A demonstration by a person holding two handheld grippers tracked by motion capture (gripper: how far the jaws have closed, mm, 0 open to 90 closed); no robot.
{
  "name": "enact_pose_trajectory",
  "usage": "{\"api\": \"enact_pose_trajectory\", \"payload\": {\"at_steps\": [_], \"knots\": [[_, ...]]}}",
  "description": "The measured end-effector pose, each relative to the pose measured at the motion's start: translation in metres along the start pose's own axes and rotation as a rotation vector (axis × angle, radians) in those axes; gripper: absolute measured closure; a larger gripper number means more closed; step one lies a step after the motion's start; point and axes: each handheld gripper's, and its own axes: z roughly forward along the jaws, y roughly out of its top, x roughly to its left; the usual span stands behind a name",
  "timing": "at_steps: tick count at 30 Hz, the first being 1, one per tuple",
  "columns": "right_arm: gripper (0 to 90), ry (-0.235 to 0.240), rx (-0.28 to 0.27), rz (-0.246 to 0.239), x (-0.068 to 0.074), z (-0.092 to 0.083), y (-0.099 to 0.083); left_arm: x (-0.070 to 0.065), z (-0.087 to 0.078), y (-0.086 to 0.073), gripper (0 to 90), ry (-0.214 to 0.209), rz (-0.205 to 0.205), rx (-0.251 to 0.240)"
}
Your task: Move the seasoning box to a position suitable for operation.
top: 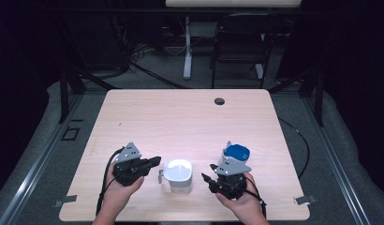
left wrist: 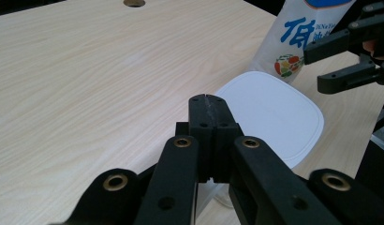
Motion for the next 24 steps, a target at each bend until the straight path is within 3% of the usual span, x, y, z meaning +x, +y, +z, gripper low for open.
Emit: {"api": "enact_pose_trajectory", "payload": {"at_steps": [5,8,11,14,24], "knots": [[57.6,-0.012,0.002,0.011,-0.001,0.002,0.003,-0.006,0.006,0.001,90.0,-0.005,0.032,0.023],[58.1,-0.011,0.005,0.017,-0.002,0.002,0.004,-0.007,0.008,0.001,90.0,-0.011,0.031,0.025],[61.1,0.022,0.011,0.032,-0.003,0.003,0.004,-0.009,0.010,0.001,90.0,-0.015,0.035,0.036],[61.8,0.023,0.017,0.030,-0.002,0.003,0.004,-0.009,0.012,0.001,90.0,-0.018,0.037,0.039],[78.6,0.014,0.020,0.005,0.003,0.003,0.003,-0.010,0.014,0.000,90.0,-0.018,0.037,0.062]]}}
